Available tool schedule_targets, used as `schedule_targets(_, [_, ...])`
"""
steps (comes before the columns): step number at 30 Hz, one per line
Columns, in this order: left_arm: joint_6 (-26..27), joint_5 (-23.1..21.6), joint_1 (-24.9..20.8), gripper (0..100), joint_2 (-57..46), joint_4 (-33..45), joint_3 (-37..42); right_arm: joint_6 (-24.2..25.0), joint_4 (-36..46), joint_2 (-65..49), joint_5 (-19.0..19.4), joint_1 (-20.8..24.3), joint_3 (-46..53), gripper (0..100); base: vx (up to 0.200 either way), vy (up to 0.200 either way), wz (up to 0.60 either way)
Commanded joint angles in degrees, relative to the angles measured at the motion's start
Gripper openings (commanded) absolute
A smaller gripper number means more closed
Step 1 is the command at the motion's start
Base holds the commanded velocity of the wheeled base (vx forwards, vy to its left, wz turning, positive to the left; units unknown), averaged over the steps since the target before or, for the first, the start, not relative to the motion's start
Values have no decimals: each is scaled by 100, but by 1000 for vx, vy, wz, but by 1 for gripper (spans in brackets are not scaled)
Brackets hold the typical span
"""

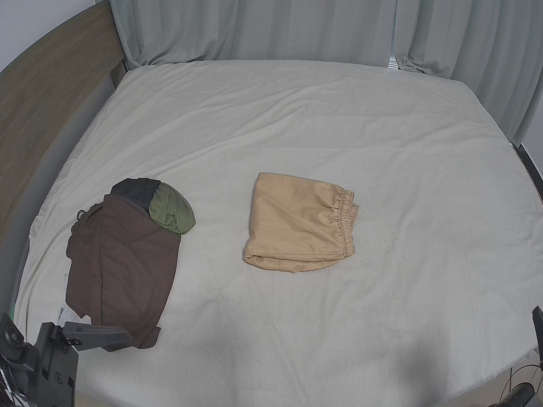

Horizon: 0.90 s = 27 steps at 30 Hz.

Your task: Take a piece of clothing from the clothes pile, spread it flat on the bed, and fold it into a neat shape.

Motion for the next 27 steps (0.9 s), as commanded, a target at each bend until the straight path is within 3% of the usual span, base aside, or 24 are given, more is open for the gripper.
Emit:
schedule_targets(1, [10,701,255,100,-1637,964,11,-7,87,-982,-234,-92,317,100,0,0,0])
schedule_targets(6, [10,745,738,100,-2261,1615,-77,-16,105,-982,-322,-145,545,100,0,0,0])
schedule_targets(12, [19,762,1626,100,-3562,3056,-165,-60,228,-982,-910,-233,906,100,0,0,0])
schedule_targets(16, [28,754,2039,100,-4169,3724,-218,-174,984,-1368,-805,-936,906,100,0,0,0])
schedule_targets(19, [28,754,2232,100,-4388,3962,-253,-174,1291,-1474,-752,-883,906,100,0,0,0])
schedule_targets(23, [63,850,2663,100,-4960,4357,-183,-183,1230,-1474,-1051,-875,906,100,0,0,0])
schedule_targets(25, [203,973,2663,100,-5030,4463,-86,-245,1326,-1474,-1192,-875,906,100,0,0,0])
schedule_targets(27, [915,1492,2654,100,-5030,4709,99,-201,1485,-1474,-1218,-883,906,100,0,0,0])
